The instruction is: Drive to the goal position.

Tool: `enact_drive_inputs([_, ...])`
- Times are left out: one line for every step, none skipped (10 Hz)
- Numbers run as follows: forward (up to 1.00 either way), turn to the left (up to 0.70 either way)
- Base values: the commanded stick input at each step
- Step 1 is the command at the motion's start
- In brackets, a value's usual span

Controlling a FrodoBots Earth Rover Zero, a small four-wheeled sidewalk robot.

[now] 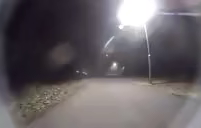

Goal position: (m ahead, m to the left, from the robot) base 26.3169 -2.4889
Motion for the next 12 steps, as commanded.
enact_drive_inputs([1.0, -0.01])
enact_drive_inputs([1.0, -0.02])
enact_drive_inputs([1.0, -0.03])
enact_drive_inputs([1.0, -0.04])
enact_drive_inputs([1.0, -0.04])
enact_drive_inputs([1.0, -0.04])
enact_drive_inputs([1.0, -0.04])
enact_drive_inputs([1.0, -0.04])
enact_drive_inputs([1.0, -0.04])
enact_drive_inputs([1.0, -0.04])
enact_drive_inputs([1.0, -0.04])
enact_drive_inputs([1.0, -0.03])
